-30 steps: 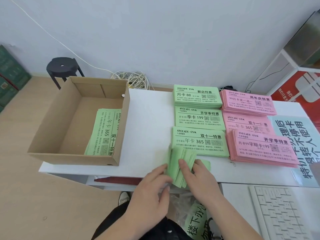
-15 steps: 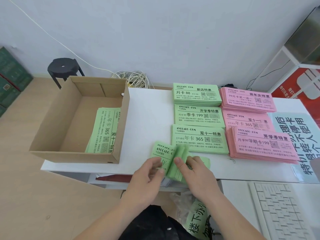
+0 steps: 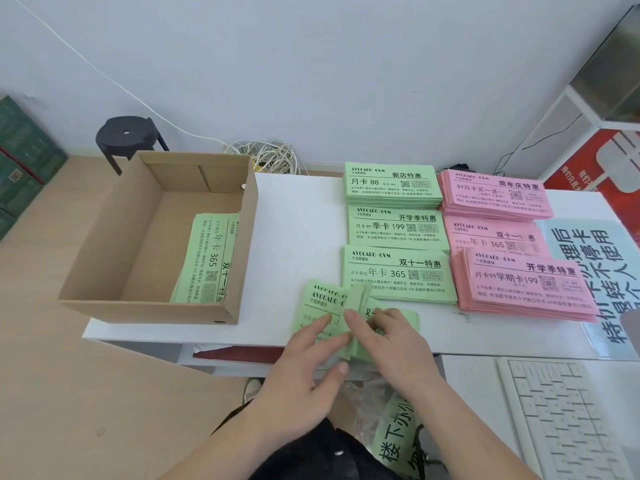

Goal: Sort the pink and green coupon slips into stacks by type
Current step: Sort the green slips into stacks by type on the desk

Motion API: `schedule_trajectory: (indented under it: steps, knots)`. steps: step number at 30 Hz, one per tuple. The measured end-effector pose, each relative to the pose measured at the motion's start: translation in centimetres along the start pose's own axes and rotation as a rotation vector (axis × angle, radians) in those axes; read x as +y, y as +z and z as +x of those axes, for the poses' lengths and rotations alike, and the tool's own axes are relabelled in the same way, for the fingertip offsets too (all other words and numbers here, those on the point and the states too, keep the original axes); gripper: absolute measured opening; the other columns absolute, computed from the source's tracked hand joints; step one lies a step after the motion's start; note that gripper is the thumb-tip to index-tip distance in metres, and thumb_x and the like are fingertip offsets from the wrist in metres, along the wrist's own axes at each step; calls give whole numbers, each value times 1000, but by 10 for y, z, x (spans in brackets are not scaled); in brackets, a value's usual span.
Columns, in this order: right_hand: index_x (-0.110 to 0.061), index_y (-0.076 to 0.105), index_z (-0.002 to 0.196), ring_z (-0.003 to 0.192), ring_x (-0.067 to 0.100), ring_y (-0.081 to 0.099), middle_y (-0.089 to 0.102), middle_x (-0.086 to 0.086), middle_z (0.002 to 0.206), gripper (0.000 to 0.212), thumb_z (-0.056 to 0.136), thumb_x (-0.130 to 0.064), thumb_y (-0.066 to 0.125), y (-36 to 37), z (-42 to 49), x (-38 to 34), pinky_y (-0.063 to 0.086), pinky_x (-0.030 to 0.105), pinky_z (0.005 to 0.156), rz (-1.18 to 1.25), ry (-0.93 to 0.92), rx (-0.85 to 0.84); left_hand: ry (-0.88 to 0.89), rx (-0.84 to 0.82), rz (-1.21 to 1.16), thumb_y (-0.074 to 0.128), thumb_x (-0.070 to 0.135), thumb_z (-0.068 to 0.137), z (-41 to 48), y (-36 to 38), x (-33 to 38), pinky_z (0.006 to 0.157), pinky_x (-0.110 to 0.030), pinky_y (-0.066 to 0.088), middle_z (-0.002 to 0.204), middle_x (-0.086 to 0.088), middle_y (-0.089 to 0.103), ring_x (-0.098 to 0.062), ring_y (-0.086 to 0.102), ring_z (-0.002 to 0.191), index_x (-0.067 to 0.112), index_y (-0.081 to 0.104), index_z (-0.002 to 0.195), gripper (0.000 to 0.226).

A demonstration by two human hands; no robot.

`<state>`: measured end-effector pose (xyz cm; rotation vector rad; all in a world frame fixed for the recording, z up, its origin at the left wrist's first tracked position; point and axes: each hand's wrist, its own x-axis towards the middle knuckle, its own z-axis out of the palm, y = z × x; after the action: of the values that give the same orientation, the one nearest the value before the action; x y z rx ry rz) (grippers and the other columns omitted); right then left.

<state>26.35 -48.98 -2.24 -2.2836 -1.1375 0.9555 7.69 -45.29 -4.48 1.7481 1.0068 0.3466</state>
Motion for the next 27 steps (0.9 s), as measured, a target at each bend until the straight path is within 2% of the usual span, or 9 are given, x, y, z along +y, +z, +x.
schedule_trajectory:
  steps: [2,4,7,9,12,16,19,23,27]
  knots:
    - [-28,60,76,85,3,57,56,-13,94,48,89,-73,51,2,0,3,46,30,77,-2,-1,53,-25,103,-6,62,45,95,2,2,-5,122,-36,27,164,26,20,8,11,150,56,66,119,27]
    - [-24,57,76,78,5,55,56,-10,88,45,88,-68,58,7,0,5,46,29,70,-13,1,126,-169,174,-45,67,39,93,9,-5,-6,123,-41,28,164,17,24,-1,20,151,52,66,110,21]
    - [-28,48,86,80,6,54,55,-13,90,46,85,-72,61,14,-3,1,46,31,68,-4,14,191,-252,178,-130,71,32,91,15,-13,-7,114,-41,42,143,36,40,-11,50,134,47,66,107,22]
    - [-31,44,93,81,5,54,55,-16,92,47,84,-74,61,16,-4,-3,43,31,64,1,8,199,-214,215,-112,70,28,92,14,-17,-3,109,-37,46,131,41,45,-4,53,125,44,65,108,23]
    - [-30,42,101,78,0,53,55,-18,90,54,83,-76,62,14,-5,-7,40,28,61,15,45,186,-90,266,102,66,24,95,9,-18,0,114,-29,39,134,34,49,8,39,129,40,64,122,31]
    - [-30,43,108,82,-5,51,54,-21,96,58,82,-80,58,10,-5,-4,38,25,63,2,64,153,161,228,402,60,21,94,0,-7,-1,116,-18,26,143,12,58,-5,46,134,26,71,124,32]
    - [-30,44,107,82,-6,51,55,-20,97,58,82,-81,57,9,-5,-7,36,21,62,14,77,147,262,155,331,63,17,88,-8,7,-1,113,-29,41,140,4,62,-12,55,131,24,72,116,30]
    - [-28,47,100,80,4,58,61,-15,91,41,88,-65,59,10,-2,-7,45,34,69,7,107,168,263,90,251,59,20,89,-11,13,-2,114,-9,26,145,9,57,-3,48,135,29,70,120,34]
    - [-27,46,95,74,8,60,65,-10,84,28,93,-52,58,10,-3,-5,49,32,67,36,92,179,291,119,177,56,18,90,-11,11,-4,113,-10,30,145,16,54,2,48,135,30,69,120,35]
